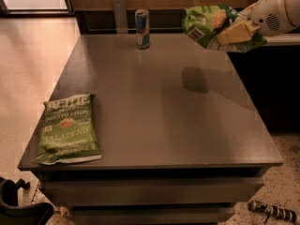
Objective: Move green rice chip bag near green jalapeno chip bag
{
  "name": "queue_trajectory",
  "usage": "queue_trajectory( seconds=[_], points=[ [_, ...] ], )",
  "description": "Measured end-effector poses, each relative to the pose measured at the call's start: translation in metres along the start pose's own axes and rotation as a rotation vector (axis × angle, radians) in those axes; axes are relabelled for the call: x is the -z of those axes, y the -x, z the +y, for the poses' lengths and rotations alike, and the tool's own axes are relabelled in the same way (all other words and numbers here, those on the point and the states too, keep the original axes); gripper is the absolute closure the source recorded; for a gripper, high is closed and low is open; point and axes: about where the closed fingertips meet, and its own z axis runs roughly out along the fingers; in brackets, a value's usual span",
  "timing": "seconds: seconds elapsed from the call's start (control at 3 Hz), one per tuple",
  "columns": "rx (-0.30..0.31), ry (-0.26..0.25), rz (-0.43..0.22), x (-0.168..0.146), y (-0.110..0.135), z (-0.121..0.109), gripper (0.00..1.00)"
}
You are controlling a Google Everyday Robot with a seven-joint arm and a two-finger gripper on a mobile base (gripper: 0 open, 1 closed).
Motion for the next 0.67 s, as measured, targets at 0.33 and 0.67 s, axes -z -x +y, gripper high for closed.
queue_trajectory(
  seconds=[0.33,0.67],
  points=[
    [0.028,0.030,-0.013,0.011,0.004,0.044,1.00],
    [0.071,0.083,-0.030,0.016,0.011,0.095,1.00]
  ],
)
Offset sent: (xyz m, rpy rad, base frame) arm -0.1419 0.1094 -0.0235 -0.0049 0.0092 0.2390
